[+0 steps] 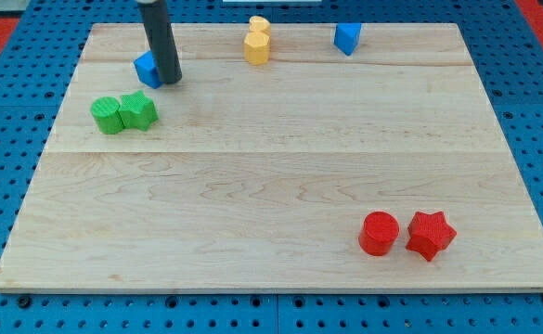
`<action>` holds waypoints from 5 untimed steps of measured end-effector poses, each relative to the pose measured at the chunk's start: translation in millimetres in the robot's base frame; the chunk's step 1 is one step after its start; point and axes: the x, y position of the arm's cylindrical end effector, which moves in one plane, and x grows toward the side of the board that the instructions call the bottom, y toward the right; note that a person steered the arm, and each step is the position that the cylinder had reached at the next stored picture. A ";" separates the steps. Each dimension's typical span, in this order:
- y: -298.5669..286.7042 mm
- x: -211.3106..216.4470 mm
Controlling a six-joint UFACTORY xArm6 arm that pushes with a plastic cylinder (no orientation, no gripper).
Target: Move the blue cube to the top left of the board
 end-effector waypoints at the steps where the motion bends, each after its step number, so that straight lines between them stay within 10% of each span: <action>1: -55.9 -22.6; 5: -62.1 23.3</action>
